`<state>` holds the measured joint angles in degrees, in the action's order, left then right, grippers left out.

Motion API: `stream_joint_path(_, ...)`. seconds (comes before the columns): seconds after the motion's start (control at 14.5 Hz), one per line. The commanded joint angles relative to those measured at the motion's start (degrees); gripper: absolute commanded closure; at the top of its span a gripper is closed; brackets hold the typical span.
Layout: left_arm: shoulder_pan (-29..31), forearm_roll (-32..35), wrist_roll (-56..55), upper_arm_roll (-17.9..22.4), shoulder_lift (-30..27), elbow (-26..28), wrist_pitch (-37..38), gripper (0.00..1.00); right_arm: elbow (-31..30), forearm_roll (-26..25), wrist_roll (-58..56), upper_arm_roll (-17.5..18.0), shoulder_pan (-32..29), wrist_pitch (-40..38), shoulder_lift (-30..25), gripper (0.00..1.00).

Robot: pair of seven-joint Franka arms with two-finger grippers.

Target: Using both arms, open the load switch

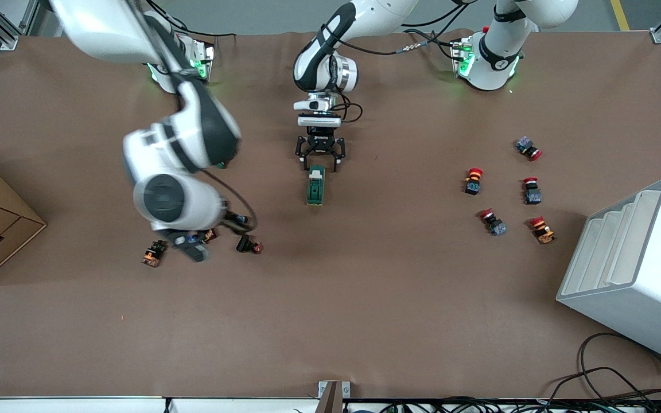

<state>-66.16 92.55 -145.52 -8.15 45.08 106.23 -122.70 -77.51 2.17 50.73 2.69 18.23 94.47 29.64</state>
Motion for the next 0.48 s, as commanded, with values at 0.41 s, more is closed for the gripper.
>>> stream_joint_path(0.41,0.85,-22.14,17.01,-0.38,-7.63,-4.99,-0.96,0.01,-2.12,-3.75,-58.23,1.18,-23.92,-1.13,-10.04,0.0)
